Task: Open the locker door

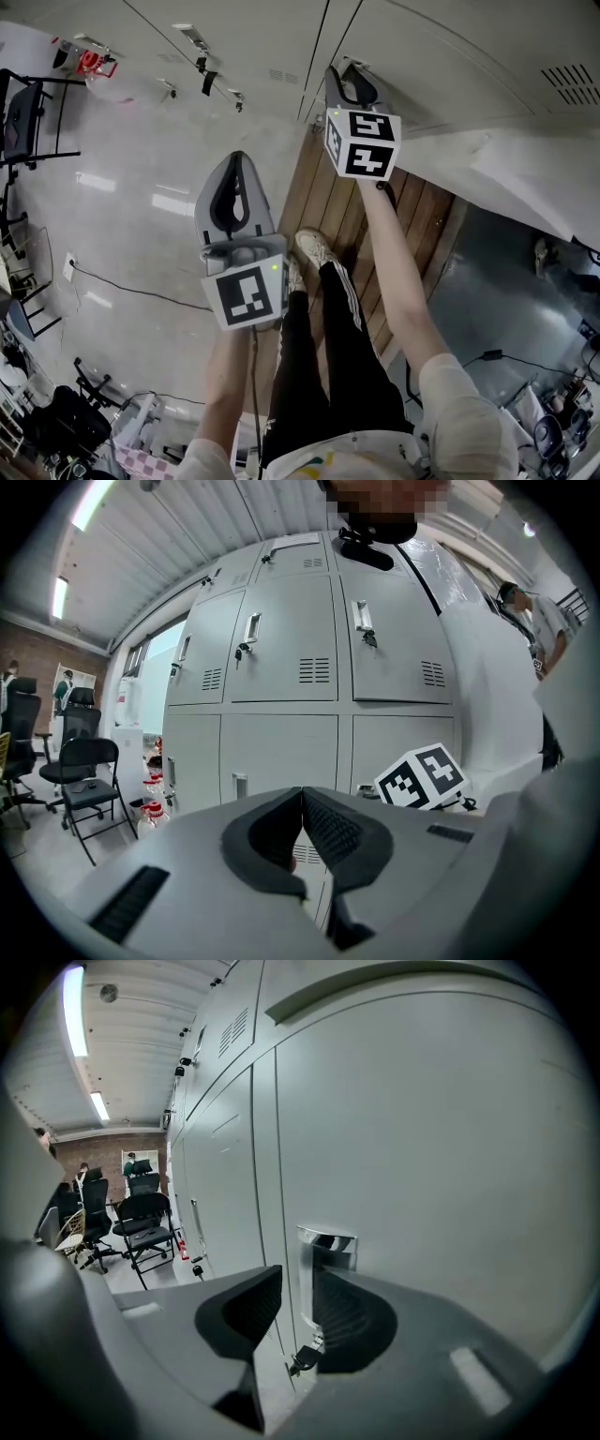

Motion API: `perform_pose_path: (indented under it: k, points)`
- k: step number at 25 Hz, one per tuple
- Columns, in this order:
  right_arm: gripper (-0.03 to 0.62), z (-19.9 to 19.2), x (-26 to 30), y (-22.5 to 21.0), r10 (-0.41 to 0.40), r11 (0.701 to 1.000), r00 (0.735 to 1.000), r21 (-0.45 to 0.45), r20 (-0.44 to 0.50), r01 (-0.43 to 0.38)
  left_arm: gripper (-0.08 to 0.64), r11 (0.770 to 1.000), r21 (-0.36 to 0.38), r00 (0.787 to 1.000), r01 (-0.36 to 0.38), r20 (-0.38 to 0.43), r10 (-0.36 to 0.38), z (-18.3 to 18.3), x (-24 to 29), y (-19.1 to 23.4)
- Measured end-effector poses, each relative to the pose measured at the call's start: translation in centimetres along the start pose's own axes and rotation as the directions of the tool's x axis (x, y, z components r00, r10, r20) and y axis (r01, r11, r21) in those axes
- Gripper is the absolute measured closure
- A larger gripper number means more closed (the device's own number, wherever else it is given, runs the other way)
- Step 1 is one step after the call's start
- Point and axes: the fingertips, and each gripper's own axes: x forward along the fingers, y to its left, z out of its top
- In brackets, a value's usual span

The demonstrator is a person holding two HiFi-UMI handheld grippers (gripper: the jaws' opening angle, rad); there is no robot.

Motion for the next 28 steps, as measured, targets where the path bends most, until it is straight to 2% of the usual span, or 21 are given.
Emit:
perform_pose_path:
  k: [7,12,17,22,25,28]
  points:
    - [0.551,-0.3,0.0,-0.5,-0.056,0.998,0.998,-0.01,-0.015,0.055,0.545,1.0,-0.009,1.0,-0.009,0.003,0.009,-0.2,-0.7,0.6]
    - [0.552,-0.5,-0.5,-0.3,-0.058,0.998,0.998,-0.023,-0.01,0.058,0.545,1.0,-0.021,0.999,-0.02,0.04,0.021,0.6,-0.8,0.8]
    - [0.552,-0.9,-1.3,0.3,-0.054,0.998,0.998,-0.023,-0.01,0.054,0.545,0.999,-0.02,0.999,-0.026,0.026,0.027,0.2,-1.3,0.9]
    - [0.551,-1.5,-2.6,1.1,-0.056,0.998,0.998,-0.022,-0.013,0.055,0.545,1.0,-0.002,0.999,-0.004,0.048,0.004,0.4,-2.1,0.6]
    - [0.549,-2.1,-3.7,1.6,-0.049,0.999,0.999,-0.024,-0.017,0.048,0.545,1.0,-0.007,1.0,-0.003,0.027,0.003,0.0,-2.7,0.5]
    - [0.549,-2.6,-5.0,2.2,-0.039,0.999,0.999,-0.027,-0.021,0.038,0.545,0.999,-0.012,0.999,0.041,0.03,-0.04,0.2,-3.1,-0.3]
